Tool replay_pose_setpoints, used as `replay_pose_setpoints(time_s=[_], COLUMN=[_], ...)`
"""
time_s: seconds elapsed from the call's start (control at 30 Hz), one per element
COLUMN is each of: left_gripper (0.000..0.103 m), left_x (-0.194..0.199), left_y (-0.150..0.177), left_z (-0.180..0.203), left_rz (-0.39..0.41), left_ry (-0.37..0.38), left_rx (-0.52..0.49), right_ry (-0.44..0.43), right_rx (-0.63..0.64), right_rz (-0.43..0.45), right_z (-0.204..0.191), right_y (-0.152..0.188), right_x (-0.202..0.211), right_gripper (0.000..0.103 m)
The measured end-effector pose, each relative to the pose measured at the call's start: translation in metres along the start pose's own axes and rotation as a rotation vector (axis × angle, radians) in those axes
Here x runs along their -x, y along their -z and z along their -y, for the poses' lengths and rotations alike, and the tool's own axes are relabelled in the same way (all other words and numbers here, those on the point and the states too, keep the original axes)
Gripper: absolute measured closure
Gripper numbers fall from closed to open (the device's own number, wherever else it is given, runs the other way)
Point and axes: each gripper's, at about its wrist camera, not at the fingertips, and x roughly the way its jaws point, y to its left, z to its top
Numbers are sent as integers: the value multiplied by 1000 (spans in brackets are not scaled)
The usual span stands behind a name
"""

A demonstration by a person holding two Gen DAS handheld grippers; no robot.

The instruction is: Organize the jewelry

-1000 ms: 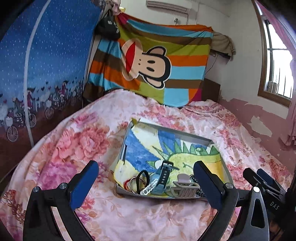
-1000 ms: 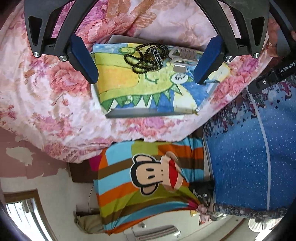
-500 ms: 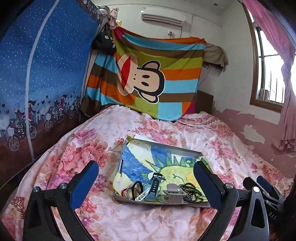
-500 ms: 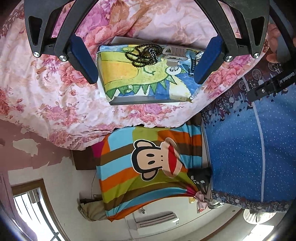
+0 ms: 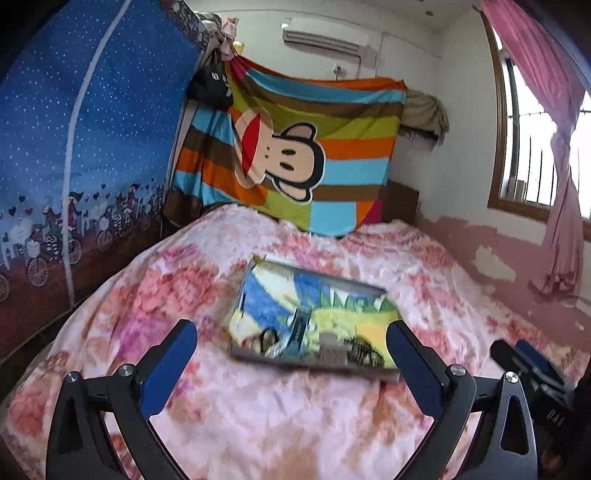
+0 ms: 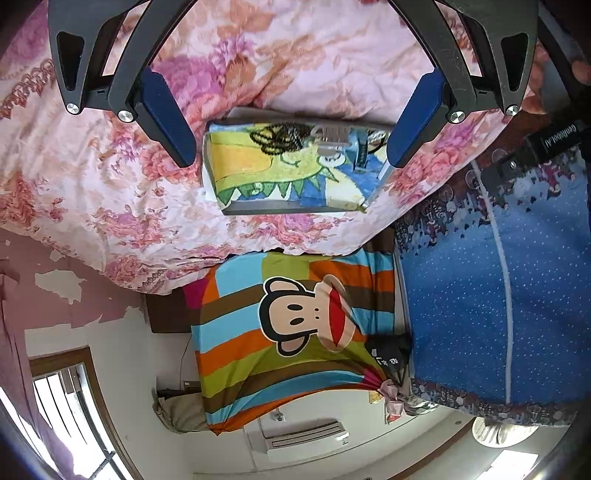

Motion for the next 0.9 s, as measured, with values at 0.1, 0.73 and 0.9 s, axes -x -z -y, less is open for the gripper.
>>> replay_pose_setpoints(time_s=[0.1,0.73,0.9], left_gripper=[0,0,0], left_x=[18,126,133], left_y=[5,36,48], left_z=[1,2,6], left_rz=[-12,-64,-89], left_ry=[-14,-111,-113], left_rx=[-27,-99,-111], right_ry=[-5,-57,-58], right_rx=[10,22,28], right_rz=[-16,-110,-134], right_z=[0,5,5], right_y=[3,31,38], right_x=[18,97,105], right_gripper=[2,2,2])
